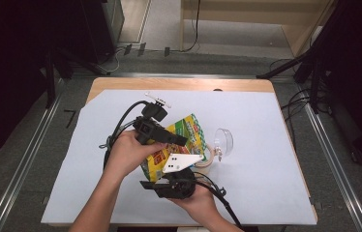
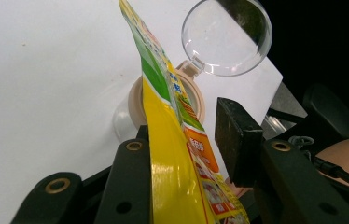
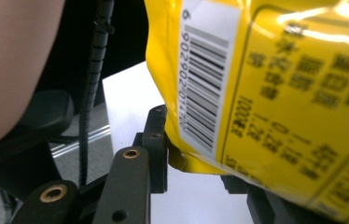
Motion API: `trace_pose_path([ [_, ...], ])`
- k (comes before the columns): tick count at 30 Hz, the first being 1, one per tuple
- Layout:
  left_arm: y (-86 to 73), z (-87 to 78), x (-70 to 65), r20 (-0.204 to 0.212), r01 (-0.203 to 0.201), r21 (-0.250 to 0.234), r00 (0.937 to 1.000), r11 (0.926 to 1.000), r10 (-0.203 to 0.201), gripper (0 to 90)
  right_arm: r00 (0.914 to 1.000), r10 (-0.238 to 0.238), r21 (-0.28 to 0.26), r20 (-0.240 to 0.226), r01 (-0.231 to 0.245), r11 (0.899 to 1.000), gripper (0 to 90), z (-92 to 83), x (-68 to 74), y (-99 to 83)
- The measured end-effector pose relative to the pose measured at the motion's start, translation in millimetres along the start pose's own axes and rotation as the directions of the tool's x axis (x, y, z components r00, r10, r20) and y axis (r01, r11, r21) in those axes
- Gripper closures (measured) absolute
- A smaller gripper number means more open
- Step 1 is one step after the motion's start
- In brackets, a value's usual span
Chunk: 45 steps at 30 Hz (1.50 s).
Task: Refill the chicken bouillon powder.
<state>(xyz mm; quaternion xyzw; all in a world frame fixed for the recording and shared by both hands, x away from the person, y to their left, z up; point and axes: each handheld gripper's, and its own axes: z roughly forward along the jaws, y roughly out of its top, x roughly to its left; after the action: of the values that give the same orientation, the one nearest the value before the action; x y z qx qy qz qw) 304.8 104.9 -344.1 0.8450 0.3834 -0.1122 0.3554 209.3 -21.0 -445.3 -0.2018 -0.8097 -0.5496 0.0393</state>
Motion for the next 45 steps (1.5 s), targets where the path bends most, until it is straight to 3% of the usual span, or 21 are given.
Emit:
trace_pose_path([
  [5, 0.6, -1.3, -0.4, -0.034, 0.008, 0.022, 0.9994, 0.9997, -0.007, 72.1, 0.9999, 0.002, -0.004, -0.01, -0.002, 1.0, 69.8, 2.2, 0.6, 0.2],
  [14, 8.0, -1.3, -4.7, -0.067, -0.004, 0.066, 0.9977, 0.9978, 0.008, 84.0, 0.9978, -0.066, 0.024, -0.005, 0.066, 0.998, 62.1, 5.6, 3.9, 0.9],
  [18, 12.1, -0.4, -5.4, -0.071, -0.003, 0.078, 0.9975, 0.9969, 0.008, 85.2, 0.9985, -0.054, 0.033, 0.013, 0.053, 0.998, 70.7, 6.1, 2.0, 2.8],
  [21, 13.5, -3.2, -6.4, -0.06, -0.02, 0.056, 0.9979, 0.9983, 0.023, 85.3, 0.997, -0.055, 0.041, 0.054, 0.053, 0.998, 72.4, 6.9, 2.2, 5.5],
  [28, 15.2, -4.9, -7.4, -0.093, -0.034, 0.043, 0.995, 0.9985, 0.038, 85.8, 0.9907, 0.062, -0.002, 0.121, -0.062, 0.998, 65.2, 12.2, 3.6, 10.5],
  [32, 15.8, -4.8, -6.5, -0.088, -0.039, 0.047, 0.9952, 0.9981, 0.043, 85.6, 0.9861, 0.069, -0.026, 0.151, -0.066, 0.997, 66.4, 15.0, 7.0, 9.8],
  [39, 18.3, -3.4, 0.1, -0.045, -0.03, 0.028, 0.9985, 0.9992, 0.031, 84.5, 0.9839, 0.082, -0.047, 0.159, -0.075, 0.996, 66.4, 15.9, 6.6, 10.7],
  [45, 18.6, -4.4, -1.9, -0.05, -0.024, 0.019, 0.9984, 0.9995, 0.025, 84.8, 0.9843, 0.099, -0.058, 0.146, -0.091, 0.994, 61.5, 18.8, 6.9, 10.8],
])
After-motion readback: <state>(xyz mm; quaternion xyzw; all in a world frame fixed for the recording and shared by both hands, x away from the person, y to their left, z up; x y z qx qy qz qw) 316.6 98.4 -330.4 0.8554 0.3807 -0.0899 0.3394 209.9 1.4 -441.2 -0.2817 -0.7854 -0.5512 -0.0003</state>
